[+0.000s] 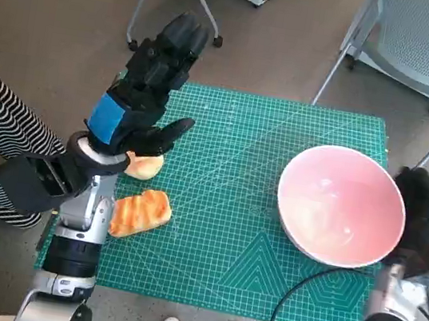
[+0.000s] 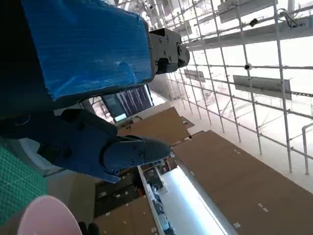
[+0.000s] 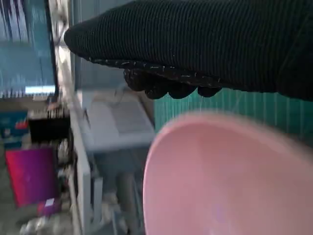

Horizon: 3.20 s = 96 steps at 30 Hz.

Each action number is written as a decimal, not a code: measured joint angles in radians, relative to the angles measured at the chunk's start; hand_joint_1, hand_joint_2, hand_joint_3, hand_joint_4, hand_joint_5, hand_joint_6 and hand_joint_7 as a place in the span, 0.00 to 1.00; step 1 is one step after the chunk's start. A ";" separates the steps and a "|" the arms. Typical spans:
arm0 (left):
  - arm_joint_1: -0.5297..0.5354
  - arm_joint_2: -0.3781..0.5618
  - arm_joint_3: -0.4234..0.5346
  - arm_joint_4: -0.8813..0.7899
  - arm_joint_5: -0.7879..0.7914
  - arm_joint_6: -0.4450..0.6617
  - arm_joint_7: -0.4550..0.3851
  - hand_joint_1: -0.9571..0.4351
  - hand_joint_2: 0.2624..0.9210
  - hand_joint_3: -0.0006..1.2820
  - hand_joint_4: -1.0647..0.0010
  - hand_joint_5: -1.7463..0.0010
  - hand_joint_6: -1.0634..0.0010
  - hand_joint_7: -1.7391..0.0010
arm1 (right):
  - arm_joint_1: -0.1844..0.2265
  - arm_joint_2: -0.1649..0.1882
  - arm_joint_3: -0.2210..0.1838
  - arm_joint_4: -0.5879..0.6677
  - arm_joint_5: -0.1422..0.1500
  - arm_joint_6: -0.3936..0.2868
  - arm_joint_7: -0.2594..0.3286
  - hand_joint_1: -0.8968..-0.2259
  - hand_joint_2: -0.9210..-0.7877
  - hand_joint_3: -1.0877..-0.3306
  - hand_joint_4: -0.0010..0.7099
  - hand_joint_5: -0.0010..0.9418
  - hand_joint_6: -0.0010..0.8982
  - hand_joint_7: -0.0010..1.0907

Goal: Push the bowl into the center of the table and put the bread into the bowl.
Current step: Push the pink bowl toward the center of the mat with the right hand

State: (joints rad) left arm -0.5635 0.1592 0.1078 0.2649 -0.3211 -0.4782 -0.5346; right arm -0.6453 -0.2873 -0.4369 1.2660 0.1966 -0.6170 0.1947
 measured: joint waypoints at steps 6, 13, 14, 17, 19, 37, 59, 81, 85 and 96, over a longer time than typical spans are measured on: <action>0.000 0.008 0.000 -0.001 0.001 0.000 0.000 0.33 1.00 0.31 0.99 1.00 1.00 0.87 | -0.011 0.024 0.015 0.000 -0.005 -0.004 0.007 0.47 0.00 0.29 0.15 0.01 0.05 0.33; 0.000 0.018 0.000 -0.014 0.002 0.003 0.002 0.33 1.00 0.30 0.99 1.00 1.00 0.87 | -0.022 0.037 0.031 0.000 -0.005 -0.010 0.036 0.47 0.00 0.31 0.16 0.01 0.05 0.33; 0.000 0.019 0.000 -0.014 0.002 0.003 0.002 0.33 1.00 0.30 0.99 1.00 1.00 0.87 | -0.024 0.040 0.033 0.000 -0.005 -0.010 0.041 0.46 0.00 0.33 0.16 0.01 0.05 0.34; 0.001 0.021 0.000 -0.014 0.003 0.003 0.002 0.33 1.00 0.30 0.99 1.00 1.00 0.87 | -0.031 0.050 0.040 0.000 -0.004 -0.011 0.057 0.43 0.00 0.36 0.16 0.01 0.05 0.34; 0.001 0.021 0.000 -0.014 0.003 0.003 0.002 0.33 1.00 0.30 0.99 1.00 1.00 0.87 | -0.036 0.057 0.045 0.000 -0.004 -0.011 0.065 0.39 0.00 0.40 0.16 0.01 0.05 0.35; 0.009 0.023 0.000 -0.014 0.003 0.003 0.007 0.33 1.00 0.30 0.99 1.00 1.00 0.87 | -0.072 0.121 0.064 -0.001 -0.004 -0.013 0.109 0.39 0.00 0.43 0.17 0.01 0.04 0.38; 0.016 0.025 0.006 -0.014 0.003 0.002 0.010 0.33 1.00 0.30 1.00 1.00 1.00 0.88 | -0.107 0.178 0.089 -0.003 -0.001 0.007 0.132 0.39 0.00 0.42 0.16 0.00 0.00 0.39; 0.016 0.021 0.003 -0.011 0.008 -0.005 0.023 0.33 1.00 0.30 0.99 1.00 1.00 0.88 | -0.164 0.195 0.073 -0.012 0.009 0.027 0.146 0.45 0.00 0.43 0.15 0.00 0.00 0.41; 0.016 0.017 -0.002 -0.011 0.011 -0.005 0.029 0.33 1.00 0.30 0.99 1.00 1.00 0.88 | -0.168 0.179 0.062 -0.025 0.018 0.021 0.156 0.44 0.00 0.45 0.14 0.00 0.00 0.42; 0.017 0.015 -0.005 -0.012 0.011 -0.005 0.030 0.33 1.00 0.30 1.00 1.00 1.00 0.88 | -0.170 0.131 0.070 -0.138 0.018 -0.116 0.161 0.41 0.00 0.53 0.17 0.01 0.01 0.47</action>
State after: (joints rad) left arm -0.5461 0.1747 0.1030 0.2533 -0.3104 -0.4830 -0.5050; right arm -0.8151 -0.1564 -0.3673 1.1285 0.2142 -0.7327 0.3557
